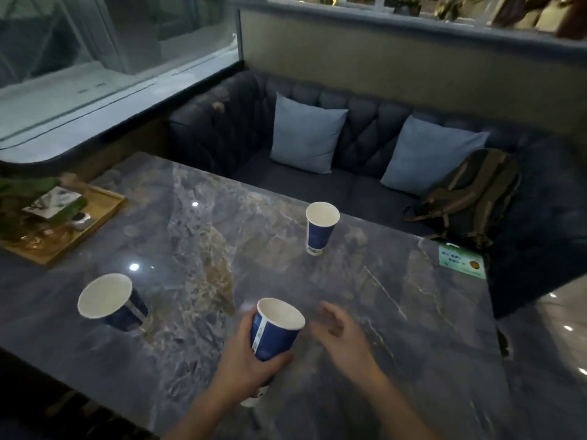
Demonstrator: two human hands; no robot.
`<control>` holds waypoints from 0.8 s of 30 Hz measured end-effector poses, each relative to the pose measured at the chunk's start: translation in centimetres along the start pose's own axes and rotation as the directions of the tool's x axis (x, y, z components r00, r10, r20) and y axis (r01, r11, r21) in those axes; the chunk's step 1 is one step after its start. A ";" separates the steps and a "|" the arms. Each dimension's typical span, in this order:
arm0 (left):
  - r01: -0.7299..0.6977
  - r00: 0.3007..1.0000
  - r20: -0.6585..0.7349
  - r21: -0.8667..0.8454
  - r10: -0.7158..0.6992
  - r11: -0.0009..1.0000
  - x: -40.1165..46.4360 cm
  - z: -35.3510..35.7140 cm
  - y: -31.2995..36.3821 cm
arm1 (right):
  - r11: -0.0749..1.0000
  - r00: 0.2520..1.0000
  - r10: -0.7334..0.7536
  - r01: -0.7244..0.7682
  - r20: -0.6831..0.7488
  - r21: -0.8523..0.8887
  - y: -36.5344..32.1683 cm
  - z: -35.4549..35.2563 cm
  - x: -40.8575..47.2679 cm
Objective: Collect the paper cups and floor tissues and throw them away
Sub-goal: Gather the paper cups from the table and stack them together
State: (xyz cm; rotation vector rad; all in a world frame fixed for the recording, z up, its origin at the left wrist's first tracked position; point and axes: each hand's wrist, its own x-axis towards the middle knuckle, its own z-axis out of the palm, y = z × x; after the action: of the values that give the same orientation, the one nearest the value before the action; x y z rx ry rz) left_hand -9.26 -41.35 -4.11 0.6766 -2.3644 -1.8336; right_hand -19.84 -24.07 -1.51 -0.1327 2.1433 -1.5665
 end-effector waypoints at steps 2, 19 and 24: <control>0.028 1.000 -0.006 -0.042 -0.028 0.999 1.2 -2.6 -1.1 | 1.000 0.998 0.012 -0.012 -0.063 -0.005 -1.7 1.6 1.8; 0.069 0.994 0.091 -0.148 -0.056 0.987 8.0 -8.3 -3.8 | 0.748 0.957 -0.259 0.110 -0.134 -0.655 -8.6 3.3 11.8; 0.100 0.989 0.129 -0.178 -0.077 0.979 8.1 -8.6 -4.1 | 0.473 0.974 -0.222 0.064 -0.048 -0.879 -9.2 2.6 15.1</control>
State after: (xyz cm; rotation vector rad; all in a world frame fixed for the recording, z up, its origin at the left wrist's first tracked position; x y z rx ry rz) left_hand -12.57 -52.98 -7.19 0.6774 -2.2294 -2.1565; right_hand -33.82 -34.77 1.53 -0.5522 2.9267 -0.3497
